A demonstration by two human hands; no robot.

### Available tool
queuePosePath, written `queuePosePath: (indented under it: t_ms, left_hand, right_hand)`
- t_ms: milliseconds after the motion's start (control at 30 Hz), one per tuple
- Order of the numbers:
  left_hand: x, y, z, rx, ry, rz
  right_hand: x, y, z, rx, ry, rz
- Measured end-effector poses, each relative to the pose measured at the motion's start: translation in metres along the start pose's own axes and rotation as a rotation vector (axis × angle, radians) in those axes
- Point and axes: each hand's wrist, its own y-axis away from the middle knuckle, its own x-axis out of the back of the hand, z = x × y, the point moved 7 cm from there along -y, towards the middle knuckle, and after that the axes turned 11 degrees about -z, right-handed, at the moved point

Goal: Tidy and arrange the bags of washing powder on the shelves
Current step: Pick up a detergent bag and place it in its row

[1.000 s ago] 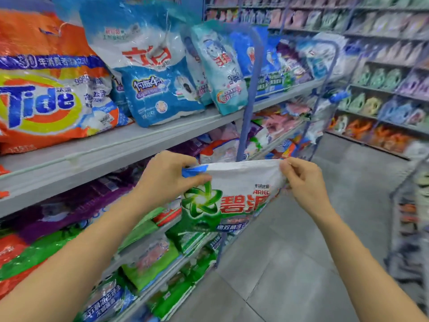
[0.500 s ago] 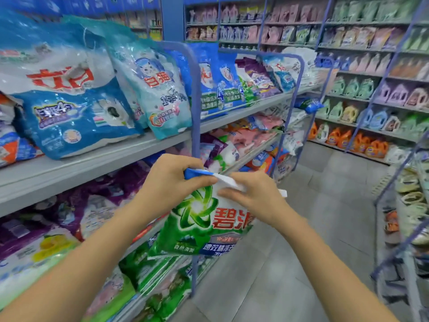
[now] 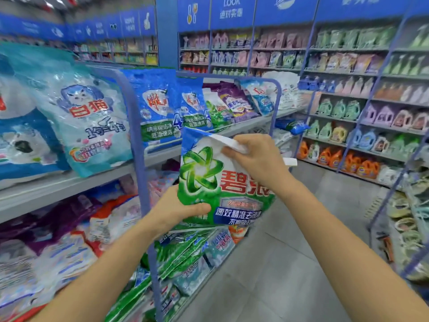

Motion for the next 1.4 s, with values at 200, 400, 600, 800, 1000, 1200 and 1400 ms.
queuePosePath:
  t_ms: [200, 400, 600, 800, 1000, 1200, 1400]
  left_hand:
    - [-0.013, -0.063, -0.026, 0.078, 0.248, 0.037]
    - [0.001, -0.147, -0.045, 0.103, 0.548, 0.154]
    - [0.013, -0.249, -0.050, 0.105, 0.559, 0.086]
    - [0.043, -0.322, -0.061, 0.132, 0.413, 0.065]
    - [0.064, -0.370, -0.080, 0.193, 0.419, 0.063]
    - [0.070, -0.412, -0.106, 0.207, 0.579, 0.211]
    - [0.072, -0.462, -0.107, 0.141, 0.554, 0.398]
  right_hand:
    - [0.031, -0.001, 0.066, -0.014, 0.039, 0.312]
    - [-0.023, 0.019, 0.187, -0.368, -0.489, 0.301]
    - [-0.051, -0.039, 0.259, -0.482, -0.625, 0.406]
    - [-0.034, -0.083, 0.326, -0.376, -0.560, 0.380]
    - [-0.039, -0.126, 0.382, -0.256, -0.578, 0.085]
    - [-0.055, -0.161, 0.444, -0.257, -0.914, 0.145]
    - [-0.042, -0.229, 0.500, -0.301, -1.066, -0.116]
